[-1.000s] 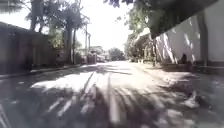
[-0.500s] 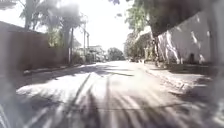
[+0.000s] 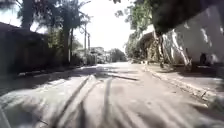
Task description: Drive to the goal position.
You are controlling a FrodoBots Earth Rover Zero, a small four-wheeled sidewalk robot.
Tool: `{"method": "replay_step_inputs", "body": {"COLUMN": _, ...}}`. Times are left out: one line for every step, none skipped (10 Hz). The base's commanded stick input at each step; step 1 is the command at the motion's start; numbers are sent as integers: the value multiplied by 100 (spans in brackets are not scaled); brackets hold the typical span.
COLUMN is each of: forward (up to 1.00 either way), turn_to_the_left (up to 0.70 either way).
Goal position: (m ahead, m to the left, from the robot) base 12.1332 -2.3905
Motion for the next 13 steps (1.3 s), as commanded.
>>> {"method": "replay_step_inputs", "body": {"forward": 100, "turn_to_the_left": -21}}
{"method": "replay_step_inputs", "body": {"forward": 100, "turn_to_the_left": -31}}
{"method": "replay_step_inputs", "body": {"forward": 100, "turn_to_the_left": -12}}
{"method": "replay_step_inputs", "body": {"forward": 100, "turn_to_the_left": -12}}
{"method": "replay_step_inputs", "body": {"forward": 100, "turn_to_the_left": -31}}
{"method": "replay_step_inputs", "body": {"forward": 100, "turn_to_the_left": -31}}
{"method": "replay_step_inputs", "body": {"forward": 100, "turn_to_the_left": -31}}
{"method": "replay_step_inputs", "body": {"forward": 100, "turn_to_the_left": -31}}
{"method": "replay_step_inputs", "body": {"forward": 100, "turn_to_the_left": -31}}
{"method": "replay_step_inputs", "body": {"forward": 100, "turn_to_the_left": -31}}
{"method": "replay_step_inputs", "body": {"forward": 100, "turn_to_the_left": -31}}
{"method": "replay_step_inputs", "body": {"forward": 100, "turn_to_the_left": -31}}
{"method": "replay_step_inputs", "body": {"forward": 100, "turn_to_the_left": -31}}
